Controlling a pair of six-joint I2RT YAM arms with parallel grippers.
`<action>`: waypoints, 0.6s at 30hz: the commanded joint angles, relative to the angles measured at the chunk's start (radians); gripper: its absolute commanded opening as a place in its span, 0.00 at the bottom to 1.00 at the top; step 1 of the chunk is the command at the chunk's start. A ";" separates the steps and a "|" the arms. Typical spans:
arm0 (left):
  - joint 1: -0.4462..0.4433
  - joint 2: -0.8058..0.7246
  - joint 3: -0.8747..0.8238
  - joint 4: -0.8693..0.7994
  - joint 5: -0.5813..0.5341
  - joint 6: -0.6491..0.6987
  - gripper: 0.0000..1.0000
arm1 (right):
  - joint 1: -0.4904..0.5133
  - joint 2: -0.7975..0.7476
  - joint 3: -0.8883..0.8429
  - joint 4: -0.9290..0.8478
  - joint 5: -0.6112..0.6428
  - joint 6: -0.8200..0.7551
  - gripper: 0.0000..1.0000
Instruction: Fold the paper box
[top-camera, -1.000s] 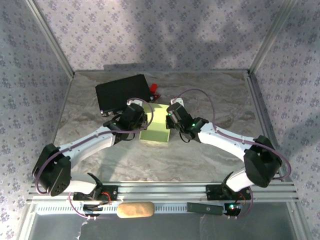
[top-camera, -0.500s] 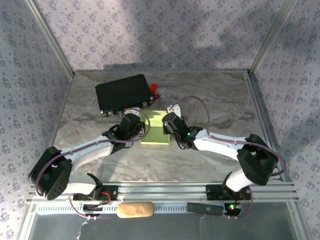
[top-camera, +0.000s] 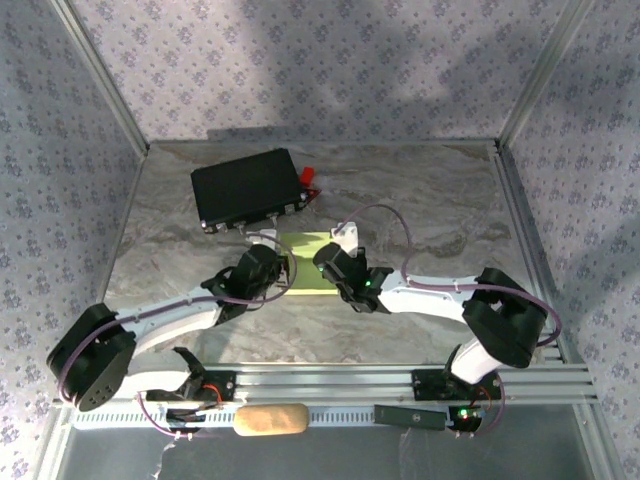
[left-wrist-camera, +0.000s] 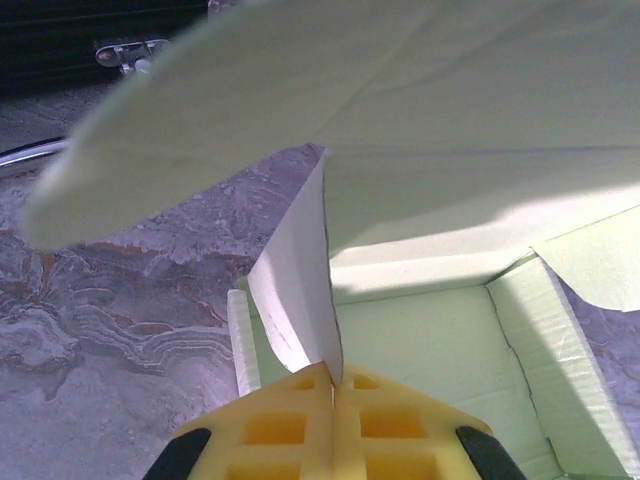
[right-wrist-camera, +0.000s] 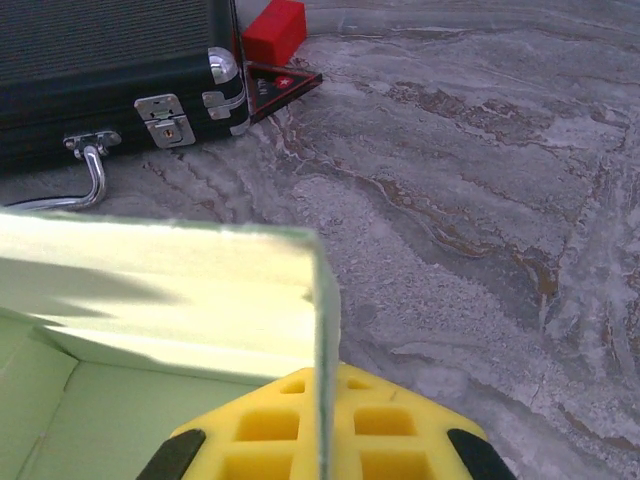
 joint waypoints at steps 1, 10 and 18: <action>-0.016 -0.031 -0.018 0.033 0.023 -0.022 0.00 | 0.018 0.004 0.000 -0.027 0.026 0.082 0.00; -0.026 -0.091 -0.064 -0.006 0.023 -0.045 0.00 | 0.059 0.026 -0.019 -0.024 0.078 0.119 0.00; -0.064 -0.110 -0.161 0.099 -0.020 -0.024 0.00 | 0.101 -0.001 -0.187 0.235 0.115 0.024 0.00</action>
